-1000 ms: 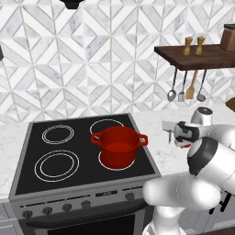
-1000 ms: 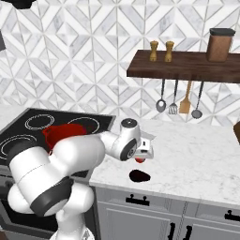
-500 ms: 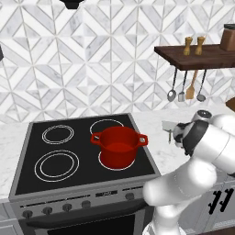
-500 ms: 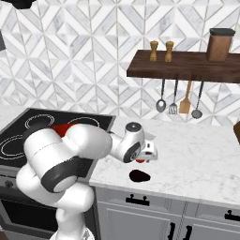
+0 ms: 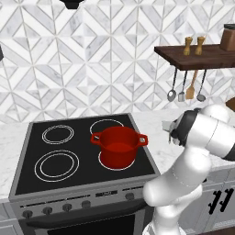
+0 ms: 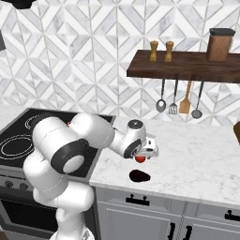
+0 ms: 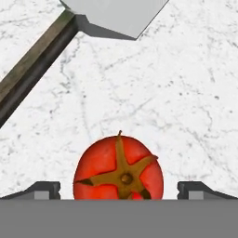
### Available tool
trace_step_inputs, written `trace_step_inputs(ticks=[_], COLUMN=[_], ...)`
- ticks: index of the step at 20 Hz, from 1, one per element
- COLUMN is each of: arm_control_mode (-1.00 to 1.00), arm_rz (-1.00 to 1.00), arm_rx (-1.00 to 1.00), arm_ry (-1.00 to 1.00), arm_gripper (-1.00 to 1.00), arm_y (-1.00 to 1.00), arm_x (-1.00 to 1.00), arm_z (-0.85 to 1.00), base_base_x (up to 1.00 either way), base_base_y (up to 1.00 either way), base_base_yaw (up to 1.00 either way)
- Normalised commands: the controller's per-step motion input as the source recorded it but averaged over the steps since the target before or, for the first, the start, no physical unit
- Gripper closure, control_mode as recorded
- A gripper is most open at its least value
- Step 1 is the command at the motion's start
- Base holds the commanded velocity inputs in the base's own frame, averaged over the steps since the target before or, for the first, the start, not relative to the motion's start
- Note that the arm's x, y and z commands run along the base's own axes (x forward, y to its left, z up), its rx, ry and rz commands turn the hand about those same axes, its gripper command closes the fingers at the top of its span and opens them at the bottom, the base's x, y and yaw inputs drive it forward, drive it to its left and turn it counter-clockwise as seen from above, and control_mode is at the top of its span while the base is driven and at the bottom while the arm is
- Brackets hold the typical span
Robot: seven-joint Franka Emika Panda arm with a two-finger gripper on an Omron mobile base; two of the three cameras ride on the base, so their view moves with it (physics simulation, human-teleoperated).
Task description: Put the avocado and tomato in the pot. Retrieve the spatula and lightly stir the vegetables in the pot.
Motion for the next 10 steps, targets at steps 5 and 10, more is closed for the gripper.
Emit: trace_step_inputs(ticks=[5,10], arm_control_mode=[-1.00,-1.00], arm_rz=[0.00,0.00], arm_rx=[0.00,0.00], arm_ry=[0.00,-0.02], arm_gripper=[1.00,1.00], arm_y=[0.00,0.00], arm_x=[0.00,-0.06], arm_z=[-0.22,0.03], base_base_x=[0.00,0.00], base_base_y=[0.00,0.00], base_base_yaw=[0.00,0.00])
